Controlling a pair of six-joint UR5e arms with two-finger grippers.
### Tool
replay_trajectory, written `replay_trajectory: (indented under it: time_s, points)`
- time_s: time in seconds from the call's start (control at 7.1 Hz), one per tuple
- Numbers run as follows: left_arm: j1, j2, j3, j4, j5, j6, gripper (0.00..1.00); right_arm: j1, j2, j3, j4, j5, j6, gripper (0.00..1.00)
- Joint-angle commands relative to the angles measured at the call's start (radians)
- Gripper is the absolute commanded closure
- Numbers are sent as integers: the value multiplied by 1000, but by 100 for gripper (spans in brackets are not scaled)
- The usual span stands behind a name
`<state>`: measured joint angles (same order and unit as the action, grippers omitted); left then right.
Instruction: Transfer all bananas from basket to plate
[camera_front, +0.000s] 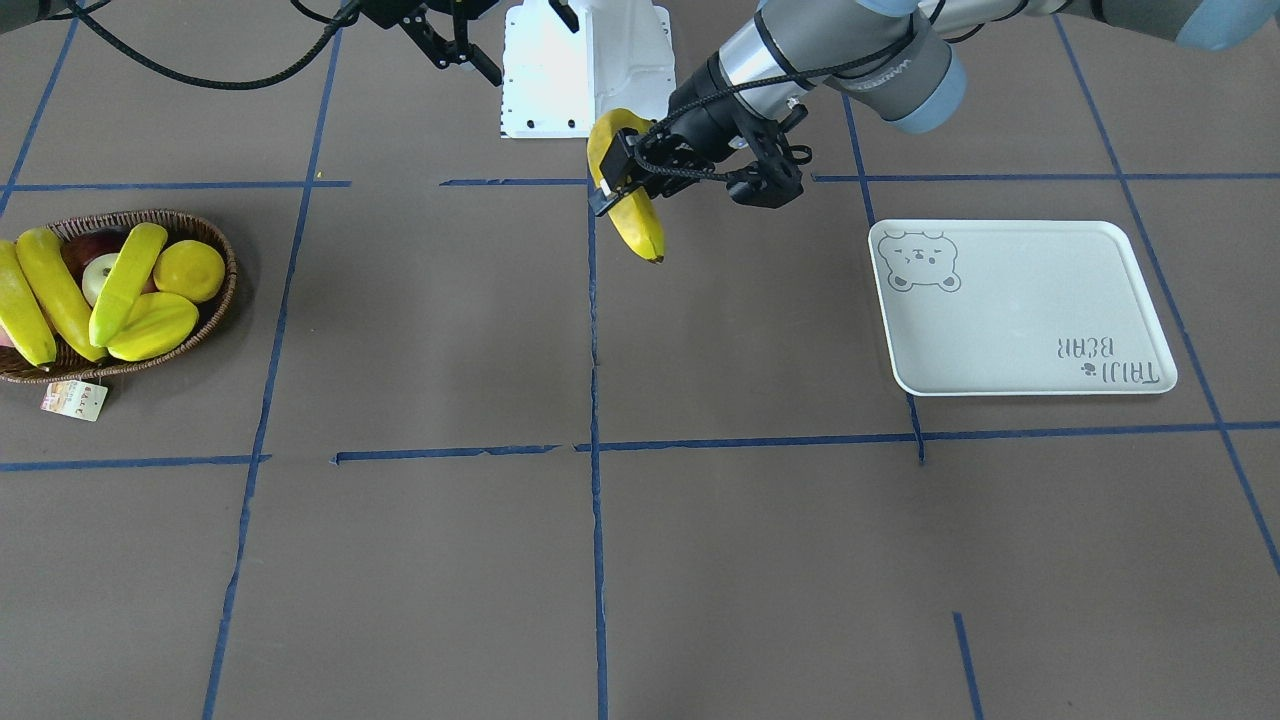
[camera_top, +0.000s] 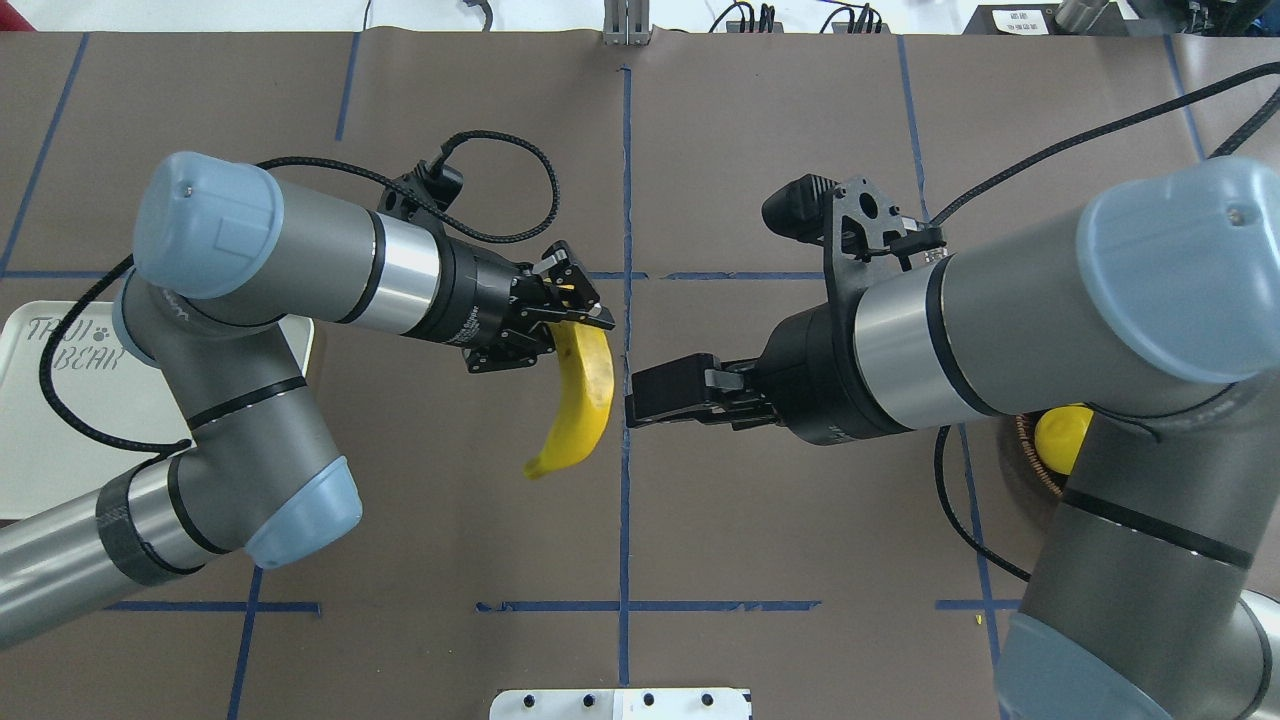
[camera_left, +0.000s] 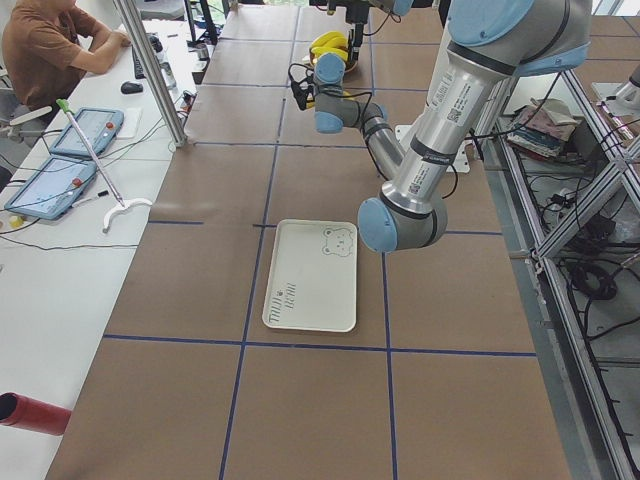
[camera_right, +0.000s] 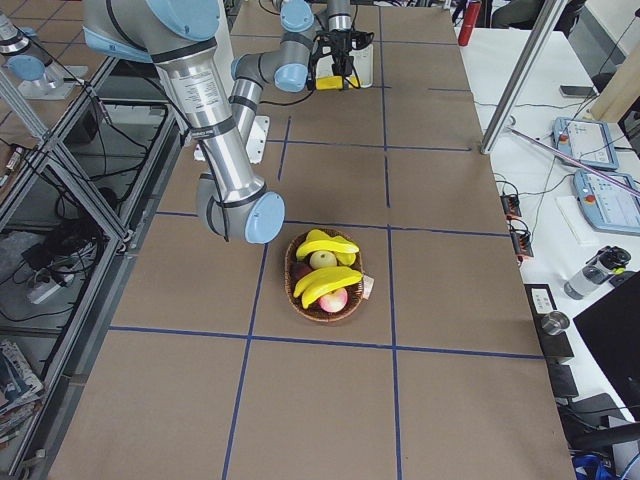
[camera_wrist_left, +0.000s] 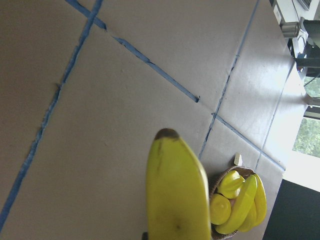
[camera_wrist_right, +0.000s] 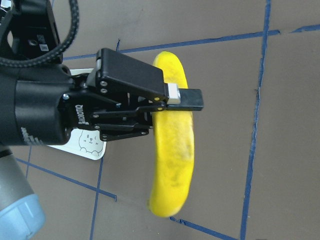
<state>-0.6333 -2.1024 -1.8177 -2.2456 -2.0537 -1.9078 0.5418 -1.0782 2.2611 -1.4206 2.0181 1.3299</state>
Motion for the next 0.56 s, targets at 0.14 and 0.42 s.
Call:
replay_trajectory:
  time_s: [0.14, 0.42]
  points:
    - [-98, 154, -113, 199, -11, 229, 100, 49, -60, 37, -74, 4, -1, 0]
    - [-162, 371, -192, 265, -2, 486, 100, 88, -97, 35, -145, -9, -1, 0]
